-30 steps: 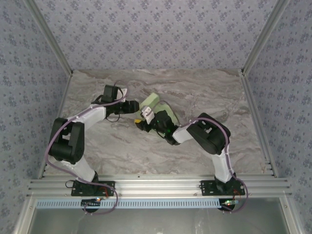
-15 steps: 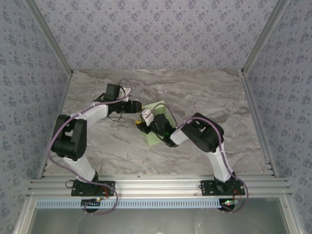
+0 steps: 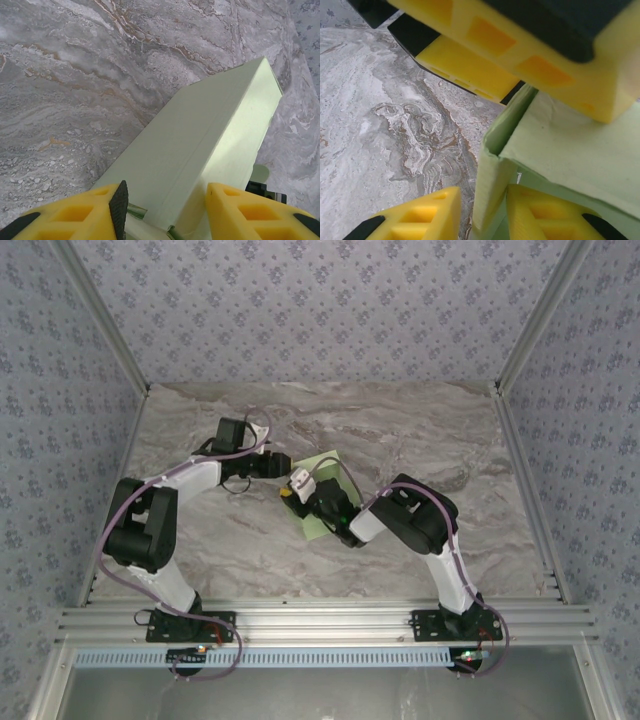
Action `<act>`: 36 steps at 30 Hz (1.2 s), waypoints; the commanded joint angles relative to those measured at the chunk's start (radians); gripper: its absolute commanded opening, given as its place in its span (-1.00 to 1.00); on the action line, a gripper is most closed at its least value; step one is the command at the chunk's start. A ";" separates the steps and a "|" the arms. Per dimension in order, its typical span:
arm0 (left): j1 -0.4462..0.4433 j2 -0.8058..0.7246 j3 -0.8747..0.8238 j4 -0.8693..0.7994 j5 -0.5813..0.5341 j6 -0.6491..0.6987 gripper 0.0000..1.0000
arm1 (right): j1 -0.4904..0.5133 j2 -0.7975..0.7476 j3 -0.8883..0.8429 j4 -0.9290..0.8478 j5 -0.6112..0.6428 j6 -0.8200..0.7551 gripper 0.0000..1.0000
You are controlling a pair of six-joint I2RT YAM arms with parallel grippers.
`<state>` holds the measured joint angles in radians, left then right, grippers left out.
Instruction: Fold the paper box
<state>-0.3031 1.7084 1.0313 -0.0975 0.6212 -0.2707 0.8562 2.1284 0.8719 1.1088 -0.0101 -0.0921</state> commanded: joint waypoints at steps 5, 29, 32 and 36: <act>-0.019 0.031 0.000 -0.123 -0.004 0.018 -0.15 | 0.026 -0.034 -0.046 0.098 -0.031 -0.037 -0.42; -0.065 -0.004 -0.098 -0.117 0.071 -0.067 -0.36 | 0.023 0.014 -0.044 0.230 -0.013 0.025 -0.31; -0.073 -0.004 -0.117 -0.103 0.069 -0.081 -0.36 | 0.027 -0.005 -0.057 0.253 -0.018 0.011 -0.21; -0.073 -0.013 -0.116 -0.131 0.053 -0.079 -0.36 | 0.030 -0.021 -0.068 0.283 -0.011 0.018 -0.18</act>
<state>-0.3351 1.6752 0.9699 -0.0677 0.6872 -0.3428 0.8688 2.1498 0.8040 1.2949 -0.0105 -0.0708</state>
